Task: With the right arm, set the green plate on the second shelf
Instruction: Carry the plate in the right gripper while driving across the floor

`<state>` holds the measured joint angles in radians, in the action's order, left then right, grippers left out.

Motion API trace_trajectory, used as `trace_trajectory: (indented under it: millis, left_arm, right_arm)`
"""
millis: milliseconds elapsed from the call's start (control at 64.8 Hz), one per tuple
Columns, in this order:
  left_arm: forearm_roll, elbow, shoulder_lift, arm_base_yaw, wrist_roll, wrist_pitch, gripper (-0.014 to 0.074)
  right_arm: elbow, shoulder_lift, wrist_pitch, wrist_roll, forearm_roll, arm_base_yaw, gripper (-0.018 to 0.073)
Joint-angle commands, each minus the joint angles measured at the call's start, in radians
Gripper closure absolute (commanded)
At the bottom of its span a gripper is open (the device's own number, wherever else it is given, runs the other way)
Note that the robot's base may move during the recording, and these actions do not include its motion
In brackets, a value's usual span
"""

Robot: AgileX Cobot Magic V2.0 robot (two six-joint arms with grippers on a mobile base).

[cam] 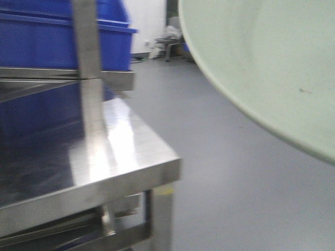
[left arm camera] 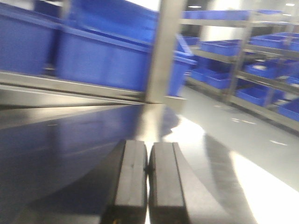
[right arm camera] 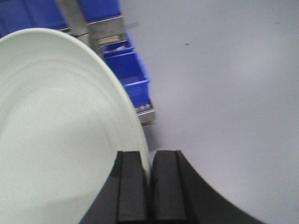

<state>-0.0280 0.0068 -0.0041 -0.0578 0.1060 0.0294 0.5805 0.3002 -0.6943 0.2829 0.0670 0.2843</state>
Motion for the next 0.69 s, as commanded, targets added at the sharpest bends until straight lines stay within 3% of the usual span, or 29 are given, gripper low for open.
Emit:
trace_trajectory:
  millis: [0, 679]
  left_arm:
    - [-0.008, 0.041, -0.02, -0.006, 0.003, -0.087, 0.0466]
    - [-0.008, 0.041, -0.02, -0.006, 0.003, -0.087, 0.0466]
  right_arm:
    - [0.028, 0.007, 0.113, 0.007, 0.001, -0.005, 0.0512]
    - [0.028, 0.007, 0.112, 0.007, 0.001, -0.005, 0.0512]
